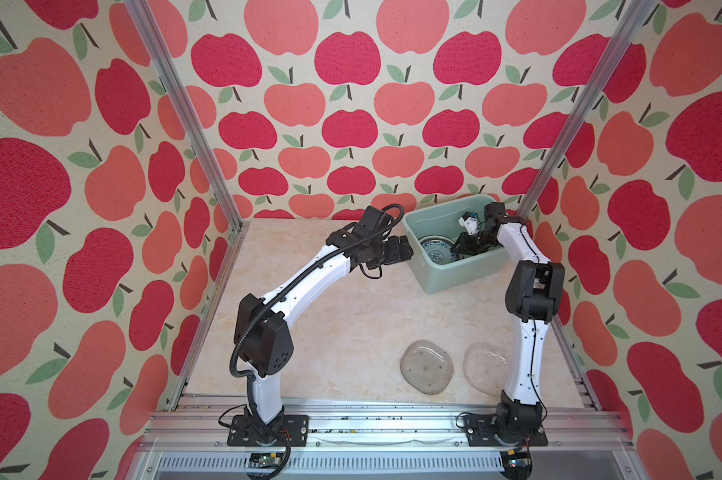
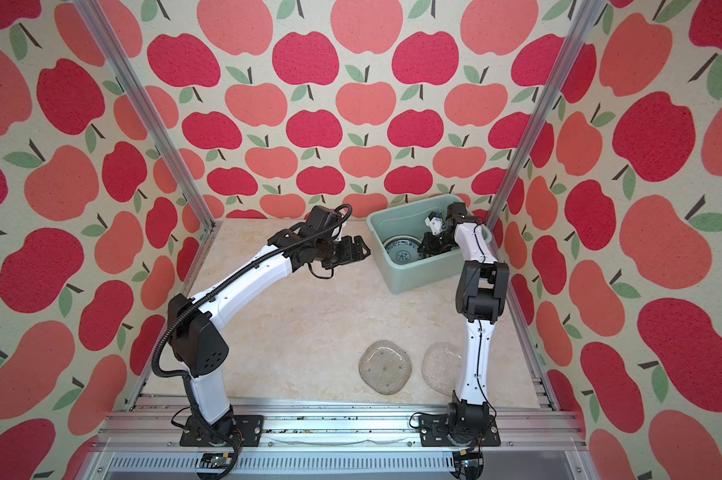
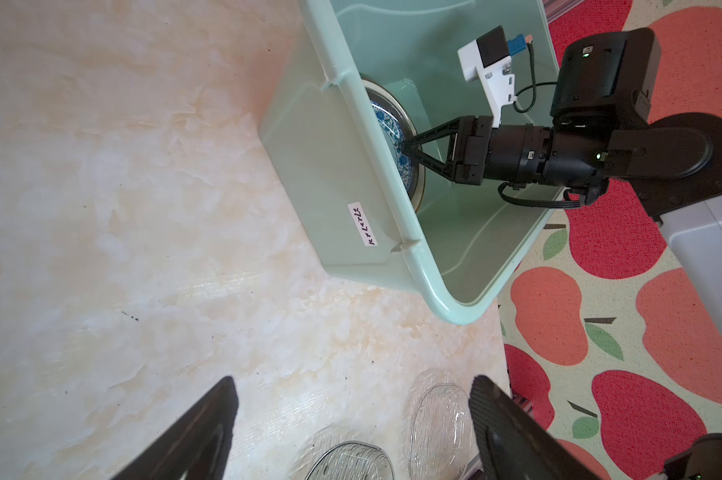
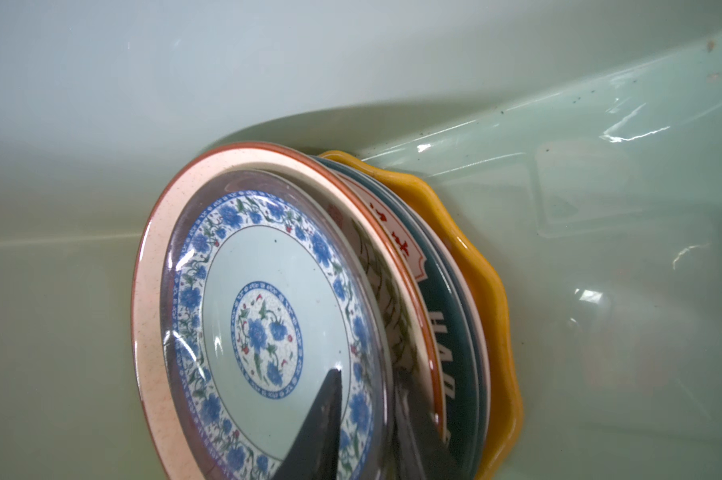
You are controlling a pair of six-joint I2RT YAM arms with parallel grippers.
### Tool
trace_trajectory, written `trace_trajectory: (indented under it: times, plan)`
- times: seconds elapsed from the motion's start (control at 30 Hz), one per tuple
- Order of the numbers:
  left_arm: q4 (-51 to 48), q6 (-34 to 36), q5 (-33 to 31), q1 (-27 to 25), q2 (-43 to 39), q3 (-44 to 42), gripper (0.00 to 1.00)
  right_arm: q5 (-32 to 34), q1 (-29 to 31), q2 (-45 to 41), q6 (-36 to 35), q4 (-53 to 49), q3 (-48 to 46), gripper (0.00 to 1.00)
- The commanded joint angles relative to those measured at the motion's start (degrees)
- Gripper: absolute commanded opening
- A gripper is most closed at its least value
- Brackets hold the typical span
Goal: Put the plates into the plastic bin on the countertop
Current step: 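Lower the blue-and-white plate into the bin against the stacked plates with right gripper, then open the right gripper and raise it out of the bin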
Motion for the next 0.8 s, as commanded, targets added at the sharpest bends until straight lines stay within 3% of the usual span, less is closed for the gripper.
trace_trajectory:
  times: [0.0,0.2,0.43,0.63,0.77]
  plan:
    - [-0.7,-0.3,0.5,0.2,-0.4,0.2,0.90,1.7,0.6,0.4,-0.6,-1.8,1.6,0.25]
    - [-0.9,0.3,-1.4,0.1,-2.9,-1.5,0.90,6.4,0.7,-2.9,2.8,-1.2,2.1,0.35]
    - [-5.6,6.1,-7.8,0.2,-8.3,-1.7,0.91,10.3,1.0,-10.0,6.2,0.6,0.2,0.51]
    - [-1.7,12.3,-14.6,0.1,-20.0,-9.2,0.92,10.3,1.7,-20.9,11.3,7.6,-8.4,0.57]
    - [3.2,15.2,-14.1,1.0,-29.6,-16.3,0.97,10.3,2.7,-28.2,12.3,8.4,-13.3,0.57]
